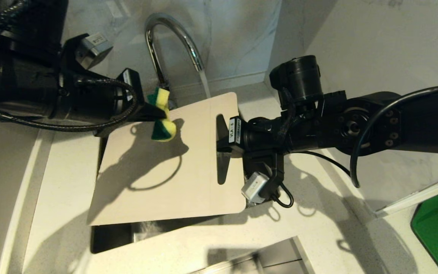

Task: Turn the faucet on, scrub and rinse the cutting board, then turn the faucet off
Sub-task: Scrub the cutting board underwater

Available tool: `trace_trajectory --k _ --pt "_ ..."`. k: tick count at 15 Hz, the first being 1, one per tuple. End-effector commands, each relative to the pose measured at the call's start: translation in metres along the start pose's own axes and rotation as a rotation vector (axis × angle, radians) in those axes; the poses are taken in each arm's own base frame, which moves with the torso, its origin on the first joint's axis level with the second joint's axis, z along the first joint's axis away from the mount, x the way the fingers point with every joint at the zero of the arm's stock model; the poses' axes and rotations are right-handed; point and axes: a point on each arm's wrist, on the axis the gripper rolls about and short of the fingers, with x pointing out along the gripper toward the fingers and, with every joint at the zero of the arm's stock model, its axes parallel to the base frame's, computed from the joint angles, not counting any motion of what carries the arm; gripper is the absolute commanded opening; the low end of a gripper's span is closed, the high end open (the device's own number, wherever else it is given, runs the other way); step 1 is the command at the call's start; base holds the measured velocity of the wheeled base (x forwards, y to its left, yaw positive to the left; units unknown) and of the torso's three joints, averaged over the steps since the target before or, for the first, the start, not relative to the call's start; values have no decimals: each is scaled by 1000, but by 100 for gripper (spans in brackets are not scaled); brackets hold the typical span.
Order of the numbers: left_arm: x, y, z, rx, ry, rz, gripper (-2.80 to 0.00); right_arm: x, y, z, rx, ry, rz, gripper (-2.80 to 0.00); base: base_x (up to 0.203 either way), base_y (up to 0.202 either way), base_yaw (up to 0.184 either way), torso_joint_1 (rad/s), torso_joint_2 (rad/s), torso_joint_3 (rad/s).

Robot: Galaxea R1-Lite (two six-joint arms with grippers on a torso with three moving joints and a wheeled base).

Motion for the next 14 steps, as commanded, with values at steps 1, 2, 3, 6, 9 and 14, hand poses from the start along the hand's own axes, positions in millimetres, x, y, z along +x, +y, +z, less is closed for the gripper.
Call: trace_trajectory --k 1,2,3,6,9,14 --pt "22 2 -2 -12 12 13 -280 0 1 1 0 -3 -1 -280 0 0 0 0 0 0" --pt "25 2 -2 -11 11 15 -280 0 0 1 2 -3 -3 -280 0 0 0 0 0 0" --pt "30 3 -2 -12 10 26 -280 0 0 1 2 -3 -1 -280 0 0 0 0 0 0" --pt "43 9 -5 -15 22 68 -280 -2 -1 1 0 0 -3 -280 0 0 0 0 0 0" --pt "55 12 -6 -16 30 87 -280 -2 0 2 3 -5 -2 -280 0 0 0 0 0 0" --pt "76 22 -1 -24 -6 88 -280 -6 -1 4 5 -5 0 -280 0 0 0 0 0 0"
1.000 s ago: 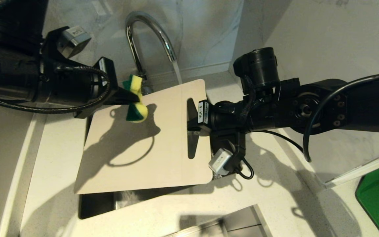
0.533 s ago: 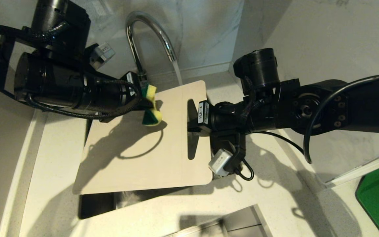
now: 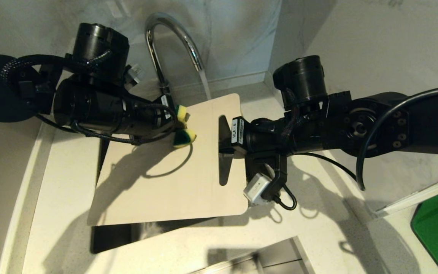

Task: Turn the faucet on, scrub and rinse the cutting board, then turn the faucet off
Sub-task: Scrub the cutting board underwater

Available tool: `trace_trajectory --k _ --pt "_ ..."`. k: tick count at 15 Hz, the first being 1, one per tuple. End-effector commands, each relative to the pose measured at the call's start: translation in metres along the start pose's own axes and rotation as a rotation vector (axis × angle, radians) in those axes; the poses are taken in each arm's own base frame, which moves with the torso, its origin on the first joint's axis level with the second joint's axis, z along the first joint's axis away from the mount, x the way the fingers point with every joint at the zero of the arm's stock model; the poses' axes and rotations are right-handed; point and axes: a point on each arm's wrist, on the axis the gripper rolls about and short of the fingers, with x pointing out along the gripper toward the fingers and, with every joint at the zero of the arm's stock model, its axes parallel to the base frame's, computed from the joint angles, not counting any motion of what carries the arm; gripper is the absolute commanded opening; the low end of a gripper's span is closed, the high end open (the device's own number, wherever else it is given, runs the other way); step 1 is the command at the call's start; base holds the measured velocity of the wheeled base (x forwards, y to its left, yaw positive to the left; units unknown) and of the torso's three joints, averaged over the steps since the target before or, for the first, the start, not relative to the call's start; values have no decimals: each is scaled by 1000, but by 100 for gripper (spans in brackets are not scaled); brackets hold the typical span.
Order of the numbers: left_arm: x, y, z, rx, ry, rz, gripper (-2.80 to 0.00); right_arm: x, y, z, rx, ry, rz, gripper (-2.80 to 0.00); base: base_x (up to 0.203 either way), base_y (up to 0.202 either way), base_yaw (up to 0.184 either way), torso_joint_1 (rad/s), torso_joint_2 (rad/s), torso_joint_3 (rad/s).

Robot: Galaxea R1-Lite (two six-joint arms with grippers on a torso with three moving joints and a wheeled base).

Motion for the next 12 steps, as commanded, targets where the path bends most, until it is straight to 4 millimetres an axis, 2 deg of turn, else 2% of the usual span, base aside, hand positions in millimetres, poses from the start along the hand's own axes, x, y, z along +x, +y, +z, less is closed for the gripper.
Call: trace_trajectory --k 1,7,12 --pt "7 6 1 -9 6 23 -280 -1 0 1 -14 -4 -3 -280 0 0 0 0 0 0" --pt "12 40 4 -33 17 110 -280 0 0 1 -13 -6 -2 -280 0 0 0 0 0 0" --pt "26 89 -1 -35 -6 192 -280 -1 0 1 -13 -3 -4 -280 0 0 0 0 0 0"
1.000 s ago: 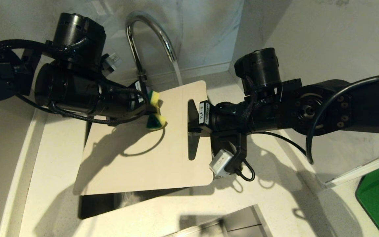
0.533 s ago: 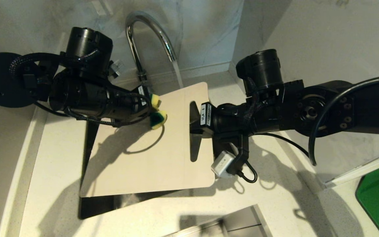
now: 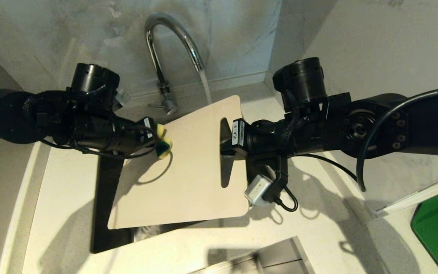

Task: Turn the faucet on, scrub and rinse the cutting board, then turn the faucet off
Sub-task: Scrub the cutting board underwater

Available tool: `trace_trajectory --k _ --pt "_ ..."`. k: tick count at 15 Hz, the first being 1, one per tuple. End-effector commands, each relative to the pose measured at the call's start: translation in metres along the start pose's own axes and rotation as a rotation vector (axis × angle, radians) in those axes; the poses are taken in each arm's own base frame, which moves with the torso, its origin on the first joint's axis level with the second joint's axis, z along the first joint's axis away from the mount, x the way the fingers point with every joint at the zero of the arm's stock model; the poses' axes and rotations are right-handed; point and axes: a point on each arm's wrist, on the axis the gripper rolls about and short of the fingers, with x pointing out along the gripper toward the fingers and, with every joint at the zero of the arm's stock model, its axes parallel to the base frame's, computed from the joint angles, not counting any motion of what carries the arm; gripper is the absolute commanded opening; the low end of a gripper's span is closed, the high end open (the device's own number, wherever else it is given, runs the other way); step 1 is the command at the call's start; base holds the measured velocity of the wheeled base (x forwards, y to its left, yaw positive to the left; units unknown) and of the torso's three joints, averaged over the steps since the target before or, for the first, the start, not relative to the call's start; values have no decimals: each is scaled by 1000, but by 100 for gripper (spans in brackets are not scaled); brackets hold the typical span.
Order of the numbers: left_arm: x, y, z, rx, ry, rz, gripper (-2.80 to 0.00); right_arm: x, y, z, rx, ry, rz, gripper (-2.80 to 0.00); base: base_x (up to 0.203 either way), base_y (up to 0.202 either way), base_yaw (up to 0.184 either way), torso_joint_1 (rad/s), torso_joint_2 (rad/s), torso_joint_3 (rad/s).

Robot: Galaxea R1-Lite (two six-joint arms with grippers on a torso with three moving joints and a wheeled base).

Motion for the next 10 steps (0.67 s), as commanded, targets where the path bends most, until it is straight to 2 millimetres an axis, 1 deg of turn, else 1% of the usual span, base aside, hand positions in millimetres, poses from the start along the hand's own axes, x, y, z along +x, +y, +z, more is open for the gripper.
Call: trace_trajectory --k 1,6,7,8,9,10 --pt "8 29 -2 -24 3 44 -280 -1 -1 0 -17 0 -6 -280 0 0 0 0 0 0" --pt "6 97 18 -119 9 73 -280 -1 -2 -1 -17 3 -8 -280 0 0 0 0 0 0" --pt "4 107 23 -131 1 81 -280 -1 -2 -1 -6 4 -9 -280 0 0 0 0 0 0" --pt "2 114 26 -134 -1 78 -280 -1 -2 -1 2 4 -9 -280 0 0 0 0 0 0" --pt "0 115 29 -134 -5 69 -280 -1 -2 -1 3 5 -9 -280 0 0 0 0 0 0" --pt "-3 113 31 -130 -15 60 -280 -1 -2 -1 3 4 -9 -280 0 0 0 0 0 0"
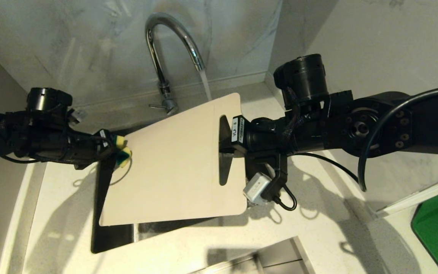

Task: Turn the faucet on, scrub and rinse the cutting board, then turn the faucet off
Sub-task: Scrub the cutting board underwater

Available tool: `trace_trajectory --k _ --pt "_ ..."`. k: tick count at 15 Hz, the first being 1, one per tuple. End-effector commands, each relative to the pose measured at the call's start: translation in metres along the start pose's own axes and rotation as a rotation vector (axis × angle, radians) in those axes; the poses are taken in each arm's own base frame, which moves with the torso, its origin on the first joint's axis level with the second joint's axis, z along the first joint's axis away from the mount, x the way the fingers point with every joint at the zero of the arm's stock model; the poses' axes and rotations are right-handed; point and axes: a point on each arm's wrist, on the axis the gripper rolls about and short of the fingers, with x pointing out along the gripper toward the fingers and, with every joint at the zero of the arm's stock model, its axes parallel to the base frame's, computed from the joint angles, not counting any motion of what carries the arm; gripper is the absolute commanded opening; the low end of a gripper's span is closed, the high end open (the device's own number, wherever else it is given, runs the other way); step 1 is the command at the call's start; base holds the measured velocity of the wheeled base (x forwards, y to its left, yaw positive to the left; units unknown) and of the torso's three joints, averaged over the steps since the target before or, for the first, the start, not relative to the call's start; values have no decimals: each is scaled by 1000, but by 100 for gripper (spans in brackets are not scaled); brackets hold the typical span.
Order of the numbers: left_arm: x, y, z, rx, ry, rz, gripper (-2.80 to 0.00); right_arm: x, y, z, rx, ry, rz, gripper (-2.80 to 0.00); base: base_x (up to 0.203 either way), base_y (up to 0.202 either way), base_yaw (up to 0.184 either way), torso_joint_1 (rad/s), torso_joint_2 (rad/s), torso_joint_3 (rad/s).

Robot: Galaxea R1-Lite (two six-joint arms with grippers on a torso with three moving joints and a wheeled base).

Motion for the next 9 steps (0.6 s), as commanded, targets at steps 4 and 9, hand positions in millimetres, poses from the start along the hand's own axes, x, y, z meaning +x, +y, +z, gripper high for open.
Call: trace_trajectory --k 4,9 --pt "-21 -27 1 28 -28 -76 -280 0 0 0 -14 -2 0 -280 0 0 0 0 0 0" --pt "-70 -105 -20 42 60 -250 -280 -2 -1 0 -15 2 -1 -280 0 0 0 0 0 0"
